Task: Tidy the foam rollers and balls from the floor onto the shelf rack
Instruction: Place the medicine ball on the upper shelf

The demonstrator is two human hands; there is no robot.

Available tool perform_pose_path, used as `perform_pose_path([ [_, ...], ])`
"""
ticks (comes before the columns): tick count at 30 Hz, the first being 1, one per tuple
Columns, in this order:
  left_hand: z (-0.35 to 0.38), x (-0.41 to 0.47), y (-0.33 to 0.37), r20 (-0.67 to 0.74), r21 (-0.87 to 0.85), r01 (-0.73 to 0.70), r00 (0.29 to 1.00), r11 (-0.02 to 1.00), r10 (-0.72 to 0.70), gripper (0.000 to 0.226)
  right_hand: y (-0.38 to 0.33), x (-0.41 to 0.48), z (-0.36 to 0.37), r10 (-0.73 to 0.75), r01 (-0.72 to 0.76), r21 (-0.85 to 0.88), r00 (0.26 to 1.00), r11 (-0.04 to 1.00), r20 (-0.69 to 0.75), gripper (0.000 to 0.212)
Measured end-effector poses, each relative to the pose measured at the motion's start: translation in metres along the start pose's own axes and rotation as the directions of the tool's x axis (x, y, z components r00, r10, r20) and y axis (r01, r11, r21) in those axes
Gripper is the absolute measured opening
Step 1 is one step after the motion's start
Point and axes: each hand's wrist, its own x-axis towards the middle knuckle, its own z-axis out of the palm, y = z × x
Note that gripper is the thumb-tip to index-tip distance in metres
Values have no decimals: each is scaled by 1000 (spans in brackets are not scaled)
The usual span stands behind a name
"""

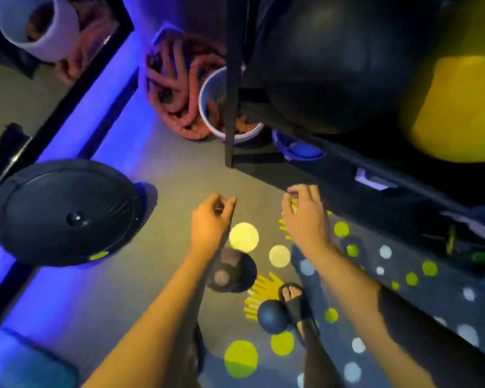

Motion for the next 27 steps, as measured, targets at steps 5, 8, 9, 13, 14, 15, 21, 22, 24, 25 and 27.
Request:
perform_pose_path([
  [5, -43, -41, -139, 371, 145, 256, 882, 956, -292, 60, 0, -95, 117, 445, -484, -22, 783, 875, 435, 38],
  [8, -43, -52, -187, 412, 131, 429, 797, 894, -442, 72, 15, -131, 159, 554, -596, -85, 672, 799, 491, 40],
  [9, -39, -51, -197, 465, 102, 479, 752, 872, -468, 79, 22, -139, 173, 571, -612, -103, 647, 784, 506, 42],
  [13, 8, -22, -247, 549, 36, 561, 680, 827, -485, 84, 66, -152, 240, 660, -716, -69, 596, 695, 458, 52],
  [14, 25, -6, -264, 529, 14, 574, 690, 818, -493, 81, 78, -151, 261, 665, -736, -26, 596, 677, 450, 59],
  [15, 42, 9, -282, 503, -10, 580, 707, 814, -498, 79, 90, -150, 283, 663, -753, 26, 595, 658, 455, 68],
  [21, 135, 62, -406, 411, -27, 631, 714, 776, -566, 99, 168, -127, 419, 695, -837, 285, 546, 466, 468, 111],
  [22, 146, 65, -414, 446, -82, 666, 690, 741, -570, 91, 181, -123, 430, 698, -829, 337, 558, 446, 449, 102],
  [24, 167, 67, -426, 521, -148, 727, 634, 671, -572, 91, 209, -117, 439, 693, -821, 425, 559, 382, 456, 93],
  [25, 178, 64, -430, 547, -188, 737, 628, 650, -553, 94, 220, -116, 435, 682, -825, 466, 542, 321, 490, 95],
  [27, 192, 50, -428, 523, -281, 737, 655, 615, -546, 88, 232, -121, 421, 642, -819, 516, 540, 252, 544, 94],
])
